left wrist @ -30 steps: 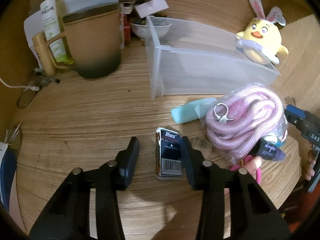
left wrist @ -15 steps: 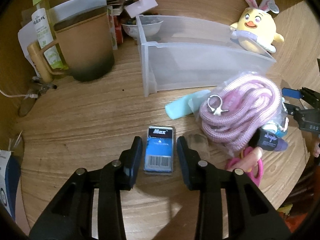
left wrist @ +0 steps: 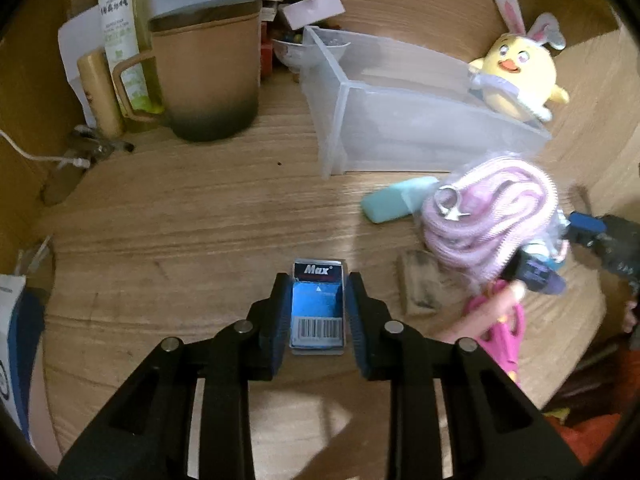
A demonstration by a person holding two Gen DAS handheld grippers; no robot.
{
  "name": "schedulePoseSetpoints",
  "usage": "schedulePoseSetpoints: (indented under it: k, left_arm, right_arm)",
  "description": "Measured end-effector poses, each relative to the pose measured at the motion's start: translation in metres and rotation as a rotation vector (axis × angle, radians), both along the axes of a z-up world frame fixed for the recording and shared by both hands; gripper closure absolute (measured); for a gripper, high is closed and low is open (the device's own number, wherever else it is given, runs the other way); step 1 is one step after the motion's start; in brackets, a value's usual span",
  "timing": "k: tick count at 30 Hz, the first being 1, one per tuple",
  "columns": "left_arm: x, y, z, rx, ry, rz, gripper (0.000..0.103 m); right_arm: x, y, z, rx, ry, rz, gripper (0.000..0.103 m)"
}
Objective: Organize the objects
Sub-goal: 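Carry the eraser pack and tube into the clear box and release both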
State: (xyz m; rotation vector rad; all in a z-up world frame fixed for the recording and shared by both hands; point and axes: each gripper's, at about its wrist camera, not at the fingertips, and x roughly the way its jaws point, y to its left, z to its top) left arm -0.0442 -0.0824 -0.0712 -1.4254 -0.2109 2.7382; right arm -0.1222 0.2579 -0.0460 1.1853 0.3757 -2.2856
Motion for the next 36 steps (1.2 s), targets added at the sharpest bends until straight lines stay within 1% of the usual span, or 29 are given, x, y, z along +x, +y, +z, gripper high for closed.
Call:
schedulePoseSetpoints:
  k: [3, 5, 8, 10, 11, 12, 16, 18, 20, 28, 33, 36]
  left_arm:
    - [0.002, 0.005, 0.000, -0.033, 0.002, 0.002, 0.074]
    - [0.003, 0.009, -0.002, -0.044, 0.004, 0.001, 0.070]
    - [0.004, 0.013, -0.003, -0.058, 0.010, 0.003, 0.068]
    - [0.003, 0.015, -0.004, -0.072, 0.019, 0.006, 0.068]
    - [0.004, 0.016, -0.004, -0.092, 0.024, 0.012, 0.074]
    - [0.003, 0.017, -0.005, -0.107, 0.030, 0.018, 0.076]
    - [0.003, 0.011, -0.003, -0.080, 0.039, 0.034, 0.076]
    - [0.005, 0.009, 0.005, -0.064, 0.064, 0.044, 0.076]
    - [0.007, 0.009, 0.016, -0.064, 0.099, 0.049, 0.076]
    - [-0.001, 0.019, 0.063, -0.036, 0.237, 0.035, 0.076]
    - [-0.013, 0.027, 0.081, -0.035, 0.288, 0.022, 0.076]
    - [-0.023, 0.032, 0.091, -0.037, 0.304, 0.012, 0.076]
  right_arm:
    - [0.002, -0.004, -0.005, 0.053, 0.025, 0.003, 0.057]
    - [-0.001, -0.007, -0.010, 0.077, 0.026, -0.007, 0.057]
    - [-0.004, -0.006, -0.012, 0.051, 0.024, -0.024, 0.058]
    - [-0.003, -0.005, -0.013, 0.040, 0.032, -0.035, 0.069]
    - [-0.002, -0.004, -0.013, 0.034, 0.034, -0.039, 0.080]
    - [-0.002, -0.004, -0.013, 0.029, 0.034, -0.045, 0.089]
    - [0.003, -0.005, -0.008, 0.000, 0.065, -0.066, 0.088]
    - [0.006, -0.007, -0.003, -0.007, 0.094, -0.076, 0.088]
    - [0.006, -0.008, 0.006, -0.030, 0.114, -0.077, 0.088]
    - [0.005, -0.018, 0.059, -0.127, 0.248, -0.068, 0.088]
    - [0.001, -0.027, 0.088, -0.172, 0.315, -0.046, 0.088]
    - [-0.005, -0.035, 0.098, -0.189, 0.337, -0.029, 0.088]
